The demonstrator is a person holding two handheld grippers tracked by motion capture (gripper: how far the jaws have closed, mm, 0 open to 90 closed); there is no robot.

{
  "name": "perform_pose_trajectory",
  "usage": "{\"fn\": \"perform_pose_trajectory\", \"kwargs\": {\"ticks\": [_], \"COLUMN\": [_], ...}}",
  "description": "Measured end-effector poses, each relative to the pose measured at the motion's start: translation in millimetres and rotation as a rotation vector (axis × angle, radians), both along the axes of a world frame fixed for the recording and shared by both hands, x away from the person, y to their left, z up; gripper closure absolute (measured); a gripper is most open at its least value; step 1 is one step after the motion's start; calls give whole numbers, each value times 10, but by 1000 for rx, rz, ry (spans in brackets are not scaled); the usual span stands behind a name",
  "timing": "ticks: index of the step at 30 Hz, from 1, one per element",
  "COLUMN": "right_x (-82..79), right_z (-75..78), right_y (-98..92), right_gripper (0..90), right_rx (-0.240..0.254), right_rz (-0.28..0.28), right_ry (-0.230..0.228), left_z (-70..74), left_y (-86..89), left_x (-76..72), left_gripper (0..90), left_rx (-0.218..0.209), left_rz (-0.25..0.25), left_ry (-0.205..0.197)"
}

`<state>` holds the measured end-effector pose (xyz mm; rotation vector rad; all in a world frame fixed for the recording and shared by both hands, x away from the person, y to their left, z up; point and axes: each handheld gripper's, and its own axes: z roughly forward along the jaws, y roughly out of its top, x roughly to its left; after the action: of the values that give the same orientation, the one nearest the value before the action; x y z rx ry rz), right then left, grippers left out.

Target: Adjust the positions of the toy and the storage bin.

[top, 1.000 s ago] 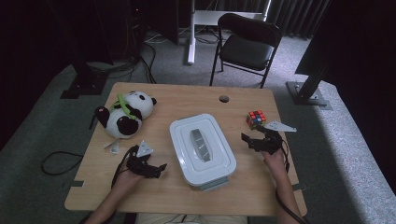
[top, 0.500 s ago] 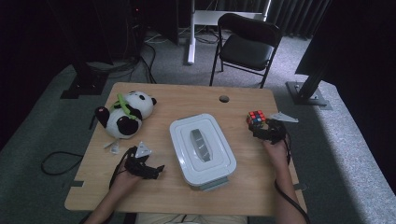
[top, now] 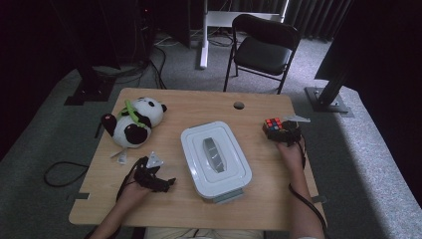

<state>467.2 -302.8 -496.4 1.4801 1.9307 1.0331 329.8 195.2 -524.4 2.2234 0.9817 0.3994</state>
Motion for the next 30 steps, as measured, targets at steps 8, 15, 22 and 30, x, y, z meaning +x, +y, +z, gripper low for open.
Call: {"fn": "perform_pose_trajectory", "kwargs": {"ticks": [8,15,22,30], "right_x": [96,135,125,50], "right_z": [-111,-152,-167,-140], "right_y": [-17,-12,-16,-26], "right_gripper": [147,269,317,336], "right_rx": [-9,-13,-14,-15], "right_rz": [-6,-14,-4,-12], "right_ry": [41,54,43,17], "left_z": [0,0,0,0], "left_y": [0,0,0,0], "left_x": [0,0,0,0], "left_gripper": [10,10,10,10], "left_rx": [0,0,0,0], "left_rz": [0,0,0,0], "left_ry": [0,0,0,0]}}
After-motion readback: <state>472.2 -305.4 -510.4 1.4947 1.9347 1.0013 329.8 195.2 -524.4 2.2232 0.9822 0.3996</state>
